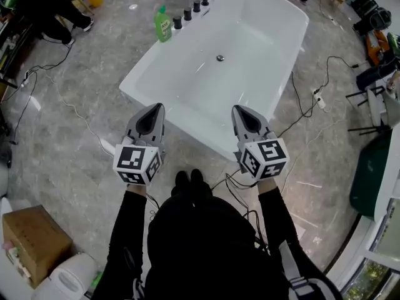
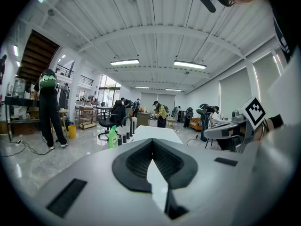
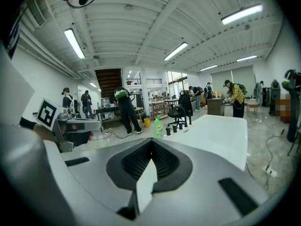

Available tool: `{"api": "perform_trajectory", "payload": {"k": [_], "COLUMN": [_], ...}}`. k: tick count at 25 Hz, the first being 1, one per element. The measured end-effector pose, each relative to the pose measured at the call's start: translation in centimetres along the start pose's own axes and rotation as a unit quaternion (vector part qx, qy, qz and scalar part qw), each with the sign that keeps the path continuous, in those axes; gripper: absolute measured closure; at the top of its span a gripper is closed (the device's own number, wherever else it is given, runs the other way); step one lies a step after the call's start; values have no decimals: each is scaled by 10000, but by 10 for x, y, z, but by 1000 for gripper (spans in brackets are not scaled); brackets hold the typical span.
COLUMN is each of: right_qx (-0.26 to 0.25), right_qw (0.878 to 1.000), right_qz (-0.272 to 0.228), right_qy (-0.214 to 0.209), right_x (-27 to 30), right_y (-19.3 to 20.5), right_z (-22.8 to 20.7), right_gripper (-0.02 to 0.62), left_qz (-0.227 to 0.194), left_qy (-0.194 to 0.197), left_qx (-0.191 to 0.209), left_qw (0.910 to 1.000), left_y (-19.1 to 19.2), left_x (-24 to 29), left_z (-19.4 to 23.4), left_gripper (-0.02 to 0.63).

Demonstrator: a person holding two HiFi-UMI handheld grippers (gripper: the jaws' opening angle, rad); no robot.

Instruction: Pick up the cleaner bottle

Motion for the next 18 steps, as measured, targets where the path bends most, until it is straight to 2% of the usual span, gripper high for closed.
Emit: {"api": "perform_trajectory", "payload": {"k": [9,18], "right_qx": [17,0], "right_qw": [9998,9997], "right_qz": [-108,-110], "right_qy": [-153,-219], "right_x": [8,14], "right_y": [-8,-13], "right_z": [-12,-20], "right_gripper": [594,594], "left_qz": [-122,-182], "left_qy": [-158,-297], "left_qx": [177,-25], "left_qw": [9996,9994], "left_y": [-15,-19], "left_x": [16,27], "left_z": [3,13], "left_gripper": [598,598]}}
Point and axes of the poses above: the fingertips, and each gripper's own axes: x forward along the fingers, z to its left, y out of its underside, the point moved 3 cm from there along -x, backward along the fingers
